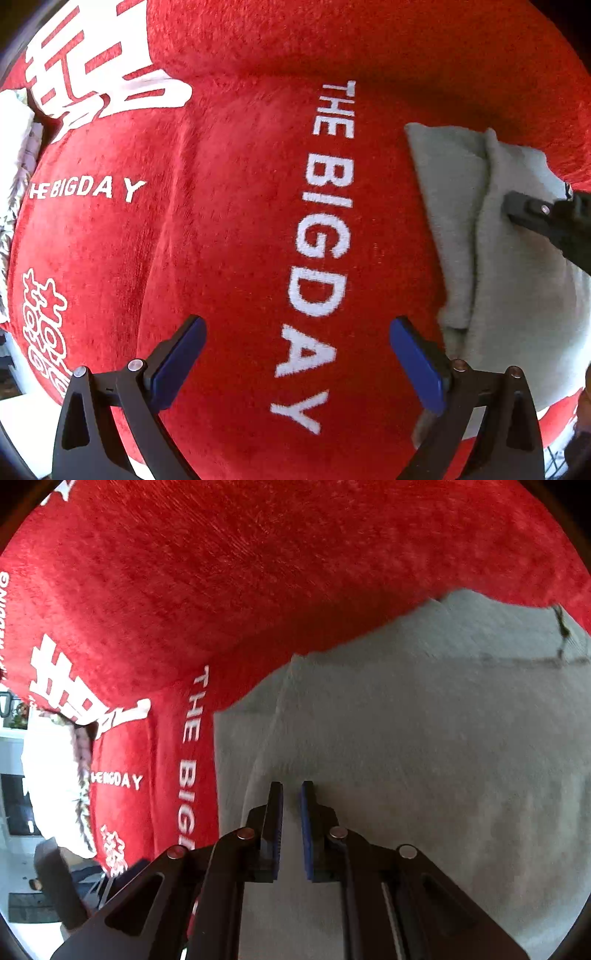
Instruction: Fold small clothes
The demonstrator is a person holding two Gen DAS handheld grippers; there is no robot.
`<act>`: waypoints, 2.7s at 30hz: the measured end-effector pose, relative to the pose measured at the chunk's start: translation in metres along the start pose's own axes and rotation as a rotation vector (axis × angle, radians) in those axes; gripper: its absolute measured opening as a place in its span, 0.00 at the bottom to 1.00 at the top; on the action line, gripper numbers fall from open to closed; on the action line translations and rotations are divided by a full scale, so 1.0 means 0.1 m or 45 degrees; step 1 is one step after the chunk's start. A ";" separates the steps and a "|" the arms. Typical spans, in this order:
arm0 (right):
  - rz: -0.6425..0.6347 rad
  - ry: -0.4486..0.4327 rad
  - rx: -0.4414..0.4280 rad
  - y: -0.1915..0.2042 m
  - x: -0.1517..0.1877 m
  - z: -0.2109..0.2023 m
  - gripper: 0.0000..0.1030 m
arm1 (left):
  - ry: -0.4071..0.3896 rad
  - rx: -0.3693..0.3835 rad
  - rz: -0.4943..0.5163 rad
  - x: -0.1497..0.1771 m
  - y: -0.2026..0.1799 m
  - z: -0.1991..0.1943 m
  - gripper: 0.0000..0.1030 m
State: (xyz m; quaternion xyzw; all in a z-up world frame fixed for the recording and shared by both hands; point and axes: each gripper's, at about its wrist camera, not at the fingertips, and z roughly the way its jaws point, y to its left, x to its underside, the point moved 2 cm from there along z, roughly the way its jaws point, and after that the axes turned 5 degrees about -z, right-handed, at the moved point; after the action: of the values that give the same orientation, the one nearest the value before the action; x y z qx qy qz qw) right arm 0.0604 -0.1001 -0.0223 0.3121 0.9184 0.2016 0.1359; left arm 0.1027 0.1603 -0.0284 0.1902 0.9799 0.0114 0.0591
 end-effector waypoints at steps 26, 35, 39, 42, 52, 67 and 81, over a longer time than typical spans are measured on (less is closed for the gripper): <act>0.117 0.112 -0.189 -0.09 0.79 -0.59 0.65 | 0.046 0.061 0.001 0.04 -0.17 -0.04 0.99; 0.364 0.145 -0.304 -0.46 1.42 -0.80 0.68 | 0.105 0.078 0.018 0.10 -0.37 0.05 0.99; 0.486 0.159 -0.383 -0.55 1.71 -0.72 0.69 | 0.125 0.155 -0.009 0.15 -0.42 0.08 0.99; 0.597 0.133 -0.466 -0.62 1.83 -0.63 0.69 | 0.112 0.205 -0.021 0.17 -0.46 0.05 0.99; 0.972 -0.100 -0.651 -0.84 1.91 -0.47 0.69 | 0.116 0.416 -0.019 0.11 -0.65 -0.07 0.99; 0.900 -0.156 -0.853 -0.80 1.55 -0.60 0.08 | 0.268 0.766 -0.018 -0.05 -1.02 0.00 0.99; 0.738 -0.106 -0.808 -0.71 1.49 -0.77 0.08 | 0.287 0.907 0.103 -0.27 -1.66 -0.06 0.99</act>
State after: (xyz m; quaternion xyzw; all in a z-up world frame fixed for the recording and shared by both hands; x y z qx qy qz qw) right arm -0.1194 -0.0800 -0.0050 0.5078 0.6789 0.4912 0.1999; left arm 0.0651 -0.0041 -0.0273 0.2350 0.9145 -0.3070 -0.1194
